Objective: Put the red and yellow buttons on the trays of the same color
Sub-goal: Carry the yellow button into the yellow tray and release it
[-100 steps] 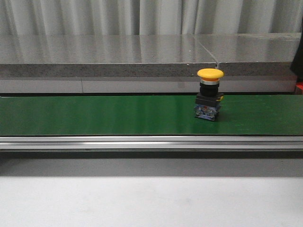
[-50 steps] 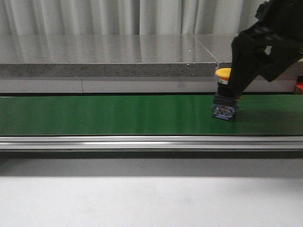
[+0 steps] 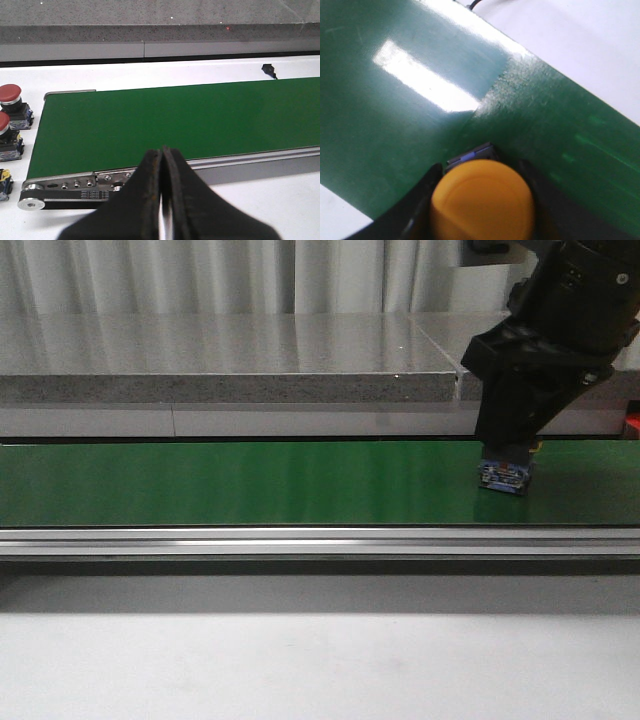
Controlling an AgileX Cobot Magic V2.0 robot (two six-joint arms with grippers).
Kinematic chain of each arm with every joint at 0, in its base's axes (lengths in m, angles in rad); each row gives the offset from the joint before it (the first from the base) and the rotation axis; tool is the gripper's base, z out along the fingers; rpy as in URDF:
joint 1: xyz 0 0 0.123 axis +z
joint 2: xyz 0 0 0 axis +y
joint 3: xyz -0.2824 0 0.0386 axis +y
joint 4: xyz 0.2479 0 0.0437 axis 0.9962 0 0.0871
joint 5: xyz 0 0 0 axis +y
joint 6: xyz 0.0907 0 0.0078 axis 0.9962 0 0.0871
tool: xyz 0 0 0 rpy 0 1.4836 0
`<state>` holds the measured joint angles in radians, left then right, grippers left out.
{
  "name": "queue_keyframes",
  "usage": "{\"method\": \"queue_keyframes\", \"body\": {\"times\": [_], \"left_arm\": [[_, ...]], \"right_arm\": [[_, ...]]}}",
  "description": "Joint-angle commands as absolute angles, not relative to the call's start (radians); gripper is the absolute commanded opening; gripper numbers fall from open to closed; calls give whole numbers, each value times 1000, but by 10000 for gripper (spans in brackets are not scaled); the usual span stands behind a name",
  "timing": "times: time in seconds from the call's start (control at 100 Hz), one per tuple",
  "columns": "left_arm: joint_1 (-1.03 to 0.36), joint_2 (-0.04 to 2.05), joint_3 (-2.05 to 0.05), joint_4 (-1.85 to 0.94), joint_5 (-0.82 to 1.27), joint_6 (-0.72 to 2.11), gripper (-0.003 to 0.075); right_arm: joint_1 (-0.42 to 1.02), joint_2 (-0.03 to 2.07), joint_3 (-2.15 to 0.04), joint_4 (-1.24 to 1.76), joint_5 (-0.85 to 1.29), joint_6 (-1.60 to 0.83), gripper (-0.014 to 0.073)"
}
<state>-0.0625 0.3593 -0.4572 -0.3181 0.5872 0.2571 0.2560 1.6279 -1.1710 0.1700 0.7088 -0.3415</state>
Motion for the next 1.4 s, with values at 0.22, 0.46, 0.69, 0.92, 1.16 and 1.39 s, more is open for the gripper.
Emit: {"method": "queue_keyframes", "body": {"times": [0.22,0.46,0.69,0.92,1.16,1.39], "left_arm": [[-69,365,-486,-340,514,258,-19],[-69,365,-486,-340,514,258,-19],[-69,365,-486,-340,514,258,-19],[-69,365,-486,-340,514,258,-19],[-69,365,-486,-340,514,258,-19],[-69,365,-486,-340,514,258,-19]], "right_arm": [[146,1516,-1201,155,773,-260,141],[-76,1397,-1200,127,793,-233,141],[-325,1364,-1198,122,843,-232,141],[-553,1366,-1124,122,811,-174,141],[-623,1395,-975,123,583,-139,141],[-623,1471,-947,136,481,-138,141]]}}
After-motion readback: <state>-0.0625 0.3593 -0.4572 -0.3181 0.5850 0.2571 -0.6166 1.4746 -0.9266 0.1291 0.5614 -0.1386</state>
